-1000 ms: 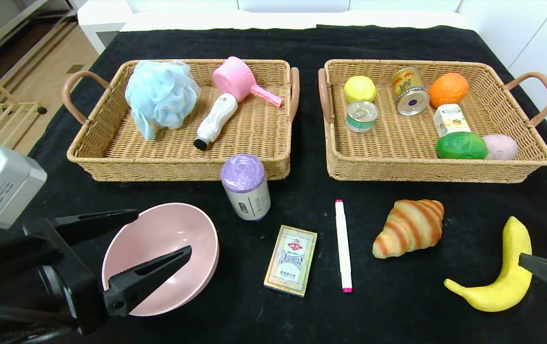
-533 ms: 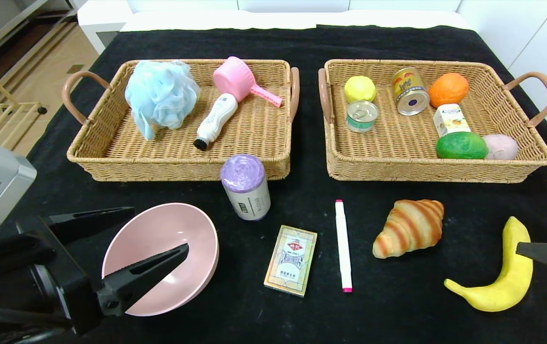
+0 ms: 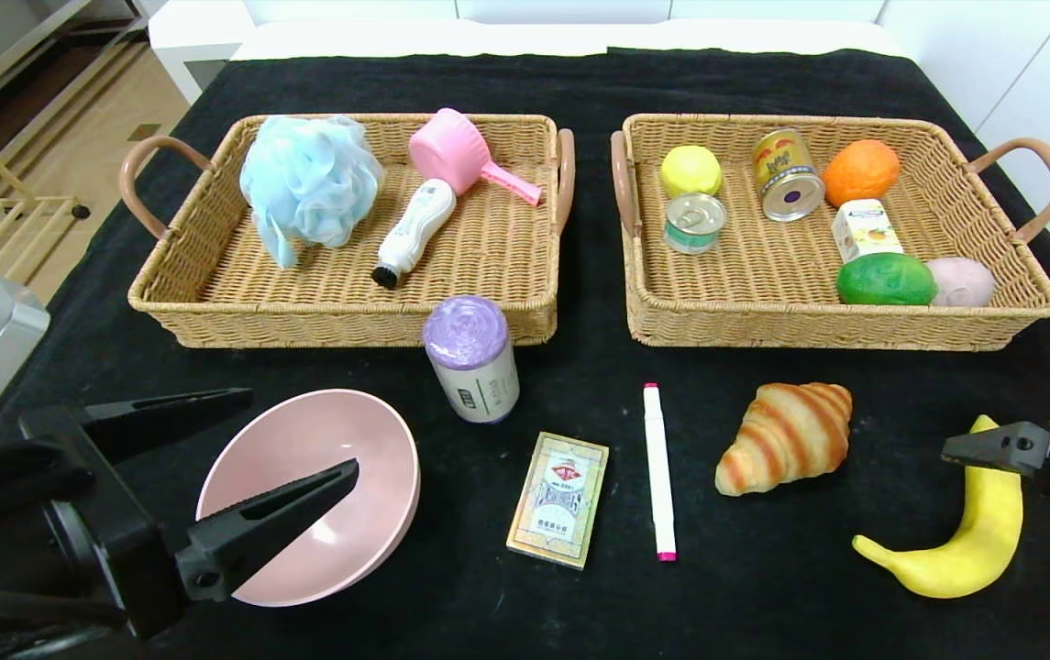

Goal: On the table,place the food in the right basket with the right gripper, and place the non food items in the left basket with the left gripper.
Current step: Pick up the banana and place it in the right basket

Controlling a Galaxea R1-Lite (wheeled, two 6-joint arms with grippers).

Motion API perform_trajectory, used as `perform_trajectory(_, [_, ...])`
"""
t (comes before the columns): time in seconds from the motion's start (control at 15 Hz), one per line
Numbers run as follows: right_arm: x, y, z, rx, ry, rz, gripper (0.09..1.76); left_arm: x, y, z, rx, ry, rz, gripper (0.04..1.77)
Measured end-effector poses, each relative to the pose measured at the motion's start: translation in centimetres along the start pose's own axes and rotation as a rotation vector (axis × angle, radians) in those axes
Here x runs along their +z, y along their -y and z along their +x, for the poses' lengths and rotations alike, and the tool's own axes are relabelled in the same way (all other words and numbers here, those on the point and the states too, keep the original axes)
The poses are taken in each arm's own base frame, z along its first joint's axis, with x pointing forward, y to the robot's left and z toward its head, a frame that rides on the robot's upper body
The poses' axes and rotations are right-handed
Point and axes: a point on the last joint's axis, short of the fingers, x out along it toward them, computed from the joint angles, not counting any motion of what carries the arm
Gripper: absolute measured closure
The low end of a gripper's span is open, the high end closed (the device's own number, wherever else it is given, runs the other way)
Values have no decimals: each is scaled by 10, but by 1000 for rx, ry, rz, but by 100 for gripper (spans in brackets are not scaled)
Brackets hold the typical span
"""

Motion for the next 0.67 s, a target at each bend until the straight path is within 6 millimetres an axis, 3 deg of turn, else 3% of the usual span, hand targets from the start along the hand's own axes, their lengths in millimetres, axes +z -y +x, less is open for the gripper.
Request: perform_trajectory(0.67, [-1, 19, 32, -60, -131, 103, 14, -1, 2, -5, -11, 7, 23, 9])
